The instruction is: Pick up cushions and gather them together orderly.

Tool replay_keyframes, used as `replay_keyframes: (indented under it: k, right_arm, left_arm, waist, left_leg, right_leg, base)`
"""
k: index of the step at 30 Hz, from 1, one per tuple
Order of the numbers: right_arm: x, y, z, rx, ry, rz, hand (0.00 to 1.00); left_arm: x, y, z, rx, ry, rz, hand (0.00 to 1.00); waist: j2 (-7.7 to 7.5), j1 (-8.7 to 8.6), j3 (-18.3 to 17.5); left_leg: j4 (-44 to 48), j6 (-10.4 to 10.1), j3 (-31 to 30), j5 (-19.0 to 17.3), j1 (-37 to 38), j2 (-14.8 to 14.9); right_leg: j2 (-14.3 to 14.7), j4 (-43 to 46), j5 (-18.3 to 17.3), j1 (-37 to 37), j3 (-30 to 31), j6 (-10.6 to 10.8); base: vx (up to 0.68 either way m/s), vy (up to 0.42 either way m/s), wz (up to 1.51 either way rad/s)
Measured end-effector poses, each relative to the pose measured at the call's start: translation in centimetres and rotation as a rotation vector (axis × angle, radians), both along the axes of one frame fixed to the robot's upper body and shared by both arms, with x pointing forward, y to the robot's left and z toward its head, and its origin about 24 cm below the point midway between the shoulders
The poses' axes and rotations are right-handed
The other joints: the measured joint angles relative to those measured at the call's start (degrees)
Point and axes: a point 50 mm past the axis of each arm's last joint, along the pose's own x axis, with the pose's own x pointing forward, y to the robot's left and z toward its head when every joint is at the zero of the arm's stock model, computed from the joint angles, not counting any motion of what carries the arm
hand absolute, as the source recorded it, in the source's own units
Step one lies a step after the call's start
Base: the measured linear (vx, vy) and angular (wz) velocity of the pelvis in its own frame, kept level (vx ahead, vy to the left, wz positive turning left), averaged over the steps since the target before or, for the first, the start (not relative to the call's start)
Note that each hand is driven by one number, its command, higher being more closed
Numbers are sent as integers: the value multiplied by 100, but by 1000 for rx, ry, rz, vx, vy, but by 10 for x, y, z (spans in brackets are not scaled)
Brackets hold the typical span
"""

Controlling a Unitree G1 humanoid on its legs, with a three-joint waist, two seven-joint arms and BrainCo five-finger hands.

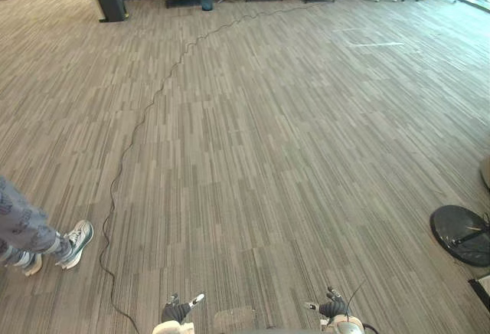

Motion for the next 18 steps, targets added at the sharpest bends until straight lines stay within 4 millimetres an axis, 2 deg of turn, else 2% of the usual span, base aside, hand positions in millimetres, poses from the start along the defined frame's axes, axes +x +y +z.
replay_keyframes:
  k: [7, 12, 18]
  right_arm:
    - [-4, -4, -3, 29, 25, -80, 0]
    - [-5, -5, -3, 42, 28, -117, 0]
    - [-8, -5, -4, 72, 27, -189, 0]
  left_arm:
    - [7, -4, 0, -16, -4, -56, 0]
    - [6, -3, 0, -16, 8, -57, 0]
    - [7, -3, -1, -13, 18, -71, 0]
  waist:
    - [-51, -1, 44]
    - [-59, 12, 50]
    - [-49, 4, 95]
  left_leg:
    - [-11, 33, -457, 18, -94, -125]
    - [-11, 37, -511, 21, -87, -167]
    - [-19, 136, -634, 84, -9, -248]
  right_leg:
    - [-140, -4, -79, 100, -517, 118]
    - [-186, 12, -81, 123, -613, 122]
    - [-278, 144, -208, 195, -775, 134]
  base:
    - [28, -2, 32]
    - [-11, -2, 9]
    - [-66, -14, 13]
